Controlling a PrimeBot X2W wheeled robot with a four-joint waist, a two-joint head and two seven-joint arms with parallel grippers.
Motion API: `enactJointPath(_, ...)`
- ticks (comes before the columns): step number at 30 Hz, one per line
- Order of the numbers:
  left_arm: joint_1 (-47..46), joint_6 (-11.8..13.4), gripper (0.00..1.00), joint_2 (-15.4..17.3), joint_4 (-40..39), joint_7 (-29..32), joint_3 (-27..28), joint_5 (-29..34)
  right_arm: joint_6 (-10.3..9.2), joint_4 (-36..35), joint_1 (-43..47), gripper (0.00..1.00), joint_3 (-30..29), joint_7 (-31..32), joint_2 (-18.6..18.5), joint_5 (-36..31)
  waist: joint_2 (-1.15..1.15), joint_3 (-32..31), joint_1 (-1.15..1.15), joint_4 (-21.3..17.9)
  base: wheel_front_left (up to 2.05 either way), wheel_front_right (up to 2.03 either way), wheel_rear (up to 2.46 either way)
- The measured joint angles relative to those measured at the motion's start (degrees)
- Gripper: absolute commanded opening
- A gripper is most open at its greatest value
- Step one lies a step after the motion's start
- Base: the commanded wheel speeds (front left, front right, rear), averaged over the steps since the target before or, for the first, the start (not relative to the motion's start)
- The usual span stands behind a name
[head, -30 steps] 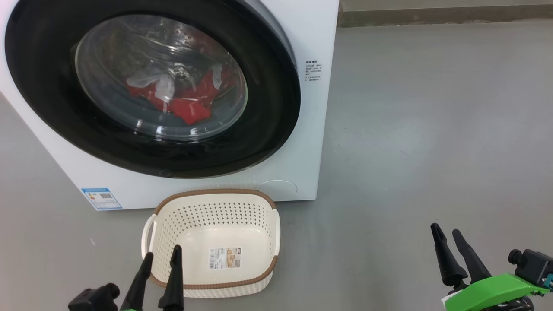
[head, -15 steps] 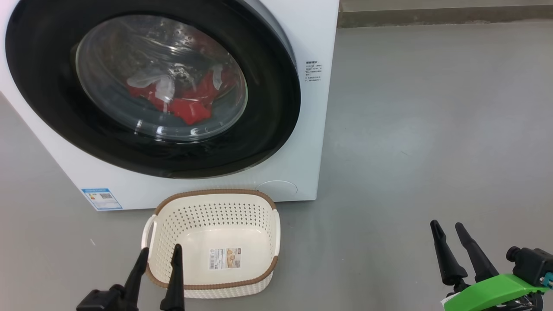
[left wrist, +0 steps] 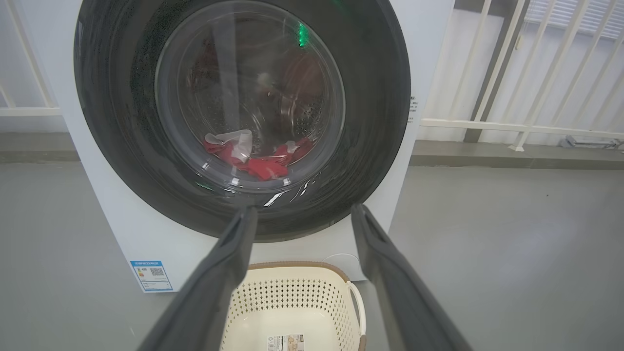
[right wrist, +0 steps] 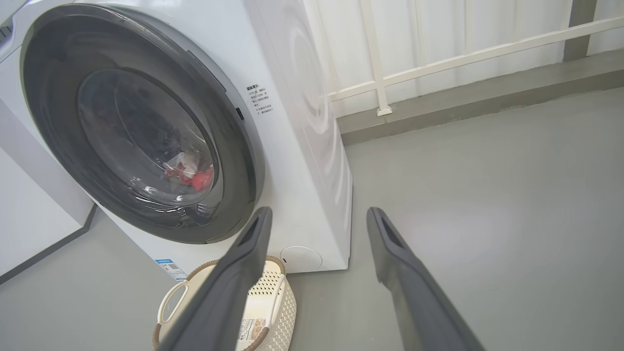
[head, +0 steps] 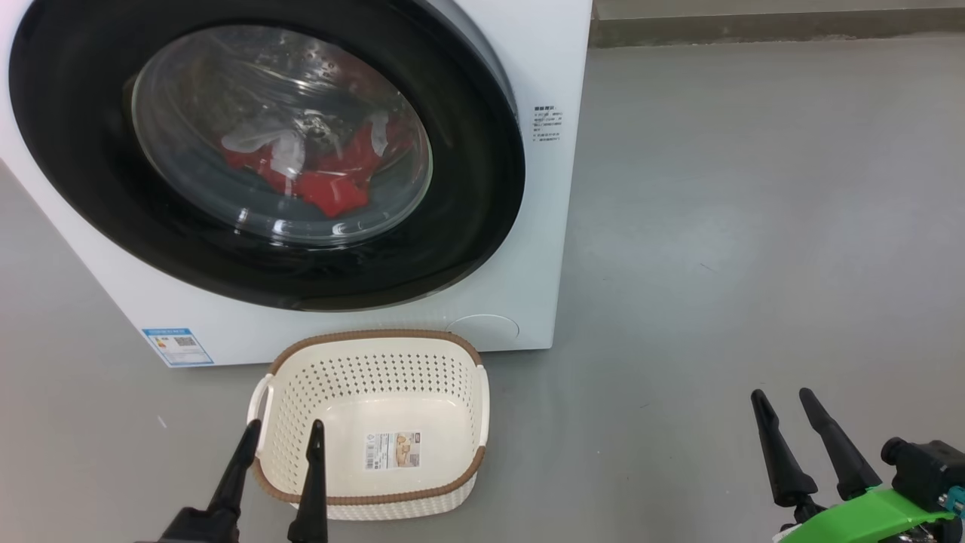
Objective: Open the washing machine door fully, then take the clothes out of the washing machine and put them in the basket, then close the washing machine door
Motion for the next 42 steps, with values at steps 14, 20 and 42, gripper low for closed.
enactJointPath(14, 1.04, 0.14, 1.0, 0.05, -0.13, -1.86, 0.71, 6.5, 0.05, -1.18, 2.04, 1.0, -1.81, -1.76, -0.34, -5.02, 0.0, 0.03, 0.0, -0.49, 0.0, 0.0, 0.0)
enactJointPath(20, 1.05, 0.05, 1.0, 0.05, -0.13, -1.86, 1.21, 6.5, 0.05, -1.36, 2.16, 1.0, -2.71, -1.76, -0.32, -5.03, 0.0, -0.04, 0.0, -0.66, 0.0, 0.0, 0.0)
enactJointPath(42, 1.07, -0.02, 1.0, 0.04, -0.01, -1.86, 0.8, 5.82, 0.05, -3.31, 1.49, 0.0, -2.16, -1.83, 0.47, -0.66, 0.0, 0.4, 0.0, -0.5, 0.0, 0.0, 0.0)
